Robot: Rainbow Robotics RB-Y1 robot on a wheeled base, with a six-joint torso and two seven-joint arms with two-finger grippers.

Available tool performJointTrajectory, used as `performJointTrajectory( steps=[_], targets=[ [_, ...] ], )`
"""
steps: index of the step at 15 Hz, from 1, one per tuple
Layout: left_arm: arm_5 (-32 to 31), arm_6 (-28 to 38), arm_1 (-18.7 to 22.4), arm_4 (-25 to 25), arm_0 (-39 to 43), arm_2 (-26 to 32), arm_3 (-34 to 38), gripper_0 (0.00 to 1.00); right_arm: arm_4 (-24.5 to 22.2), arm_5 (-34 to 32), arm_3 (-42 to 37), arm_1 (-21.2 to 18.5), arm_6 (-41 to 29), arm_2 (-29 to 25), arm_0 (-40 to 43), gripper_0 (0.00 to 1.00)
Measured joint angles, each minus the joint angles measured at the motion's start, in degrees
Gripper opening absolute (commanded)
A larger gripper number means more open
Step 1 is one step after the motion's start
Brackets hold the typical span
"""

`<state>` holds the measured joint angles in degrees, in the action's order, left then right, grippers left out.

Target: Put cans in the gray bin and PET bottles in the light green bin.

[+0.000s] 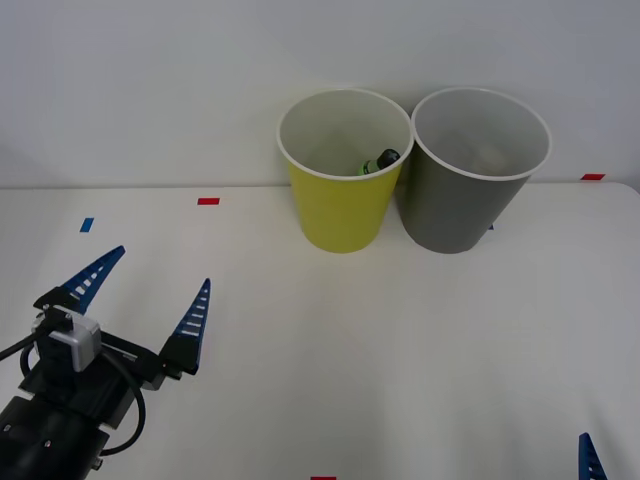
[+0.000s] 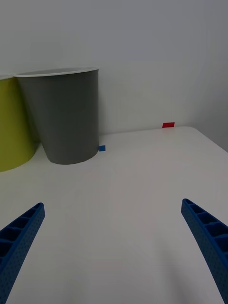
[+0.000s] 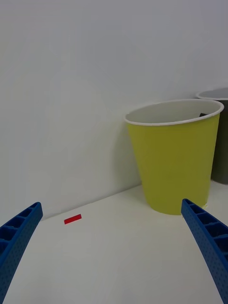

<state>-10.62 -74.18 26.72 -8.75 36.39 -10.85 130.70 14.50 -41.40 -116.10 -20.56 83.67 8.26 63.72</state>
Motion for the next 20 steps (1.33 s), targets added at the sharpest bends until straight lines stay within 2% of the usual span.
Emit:
performJointTrajectory(
  steps=[4,9,14,20],
  targets=[
    [-10.03,-1.53,-2.46,0.1,6.61,0.04,-5.57,1.0,0.0,0.0,0.0,0.0,0.0,0.0,0.0,1.0],
    [-14.5,-3.17,-4.7,1.32,15.29,0.03,-6.09,1.0,0.0,0.0,0.0,0.0,0.0,0.0,0.0,1.0],
    [-18.12,-5.23,-9.39,1.19,25.09,-0.3,-6.15,1.0,0.0,0.0,0.0,0.0,0.0,0.0,0.0,1.0],
    [-20.82,-7.56,-10.81,2.82,28.78,-1.21,-9.63,1.0,0.0,0.0,0.0,0.0,0.0,0.0,0.0,1.0]
  ],
)
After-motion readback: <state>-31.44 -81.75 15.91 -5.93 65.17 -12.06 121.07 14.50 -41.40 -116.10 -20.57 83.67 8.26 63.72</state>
